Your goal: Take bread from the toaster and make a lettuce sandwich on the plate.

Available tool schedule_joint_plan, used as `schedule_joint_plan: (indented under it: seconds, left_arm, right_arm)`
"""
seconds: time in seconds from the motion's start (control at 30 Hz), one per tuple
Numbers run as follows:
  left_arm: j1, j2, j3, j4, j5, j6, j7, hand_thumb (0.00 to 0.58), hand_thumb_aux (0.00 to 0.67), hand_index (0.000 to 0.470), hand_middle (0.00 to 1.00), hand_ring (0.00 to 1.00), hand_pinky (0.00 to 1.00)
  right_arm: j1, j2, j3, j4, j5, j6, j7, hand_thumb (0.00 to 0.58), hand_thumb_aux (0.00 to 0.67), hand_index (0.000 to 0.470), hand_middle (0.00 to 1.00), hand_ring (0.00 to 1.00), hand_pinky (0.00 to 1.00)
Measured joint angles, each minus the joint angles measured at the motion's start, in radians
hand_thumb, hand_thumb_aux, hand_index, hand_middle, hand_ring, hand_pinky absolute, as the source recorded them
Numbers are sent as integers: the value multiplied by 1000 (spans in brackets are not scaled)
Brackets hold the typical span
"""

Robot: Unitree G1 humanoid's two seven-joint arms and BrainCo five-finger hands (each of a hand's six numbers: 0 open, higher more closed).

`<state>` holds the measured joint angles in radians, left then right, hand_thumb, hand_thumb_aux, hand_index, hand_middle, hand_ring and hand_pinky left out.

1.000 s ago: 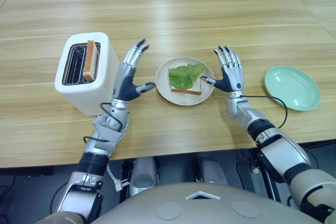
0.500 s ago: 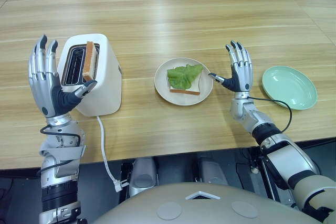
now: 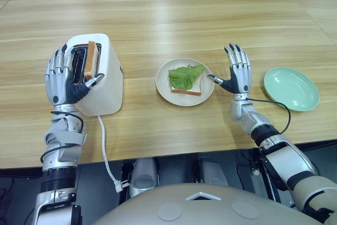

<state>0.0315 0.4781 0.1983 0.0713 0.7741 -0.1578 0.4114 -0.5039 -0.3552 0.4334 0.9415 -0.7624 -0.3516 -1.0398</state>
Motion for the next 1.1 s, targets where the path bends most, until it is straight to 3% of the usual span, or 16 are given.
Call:
schedule_joint_plan:
  seconds: [0.3, 0.33, 0.37, 0.4, 0.47, 0.5, 0.53, 1.1]
  left_arm:
    - [-21, 38, -24, -4, -35, 55, -83, 0, 0, 0, 0, 0, 0]
    - [-21, 42, -26, -4, -37, 58, -92, 75, 45, 31, 0, 0, 0]
    - [-21, 46, -29, -4, -37, 59, -99, 334, 234, 161, 0, 0, 0]
    - [-21, 51, -34, -4, -38, 61, -105, 438, 339, 233, 0, 0, 0]
    - [-21, 57, -42, -8, -47, 60, -119, 543, 502, 345, 0, 0, 0]
    - [-21, 60, -46, -12, -50, 58, -123, 543, 502, 345, 0, 0, 0]
    - [-20, 66, -52, -21, -56, 56, -128, 580, 670, 460, 0, 0, 0]
    - [-16, 146, -27, -63, -164, 28, -225, 580, 670, 460, 0, 0, 0]
  right_arm:
    - [-3, 13, 0, 33, -5, 2, -3, 0, 0, 0, 0, 0, 0]
    - [-3, 13, 0, 34, -5, 2, -4, 0, 0, 0, 0, 0, 0]
    - [-3, 13, -1, 35, -5, 2, -6, 0, 0, 0, 0, 0, 0]
    - [-3, 13, -1, 35, -5, 3, -9, 0, 0, 0, 0, 0, 0]
    - [-3, 13, -2, 37, -5, 4, -11, 0, 0, 0, 0, 0, 0]
    - [-3, 13, -2, 37, -5, 4, -11, 0, 0, 0, 0, 0, 0]
    - [-3, 13, -2, 38, -5, 5, -12, 0, 0, 0, 0, 0, 0]
    - [-4, 34, -4, 37, 5, 23, -34, 0, 0, 0, 0, 0, 0]
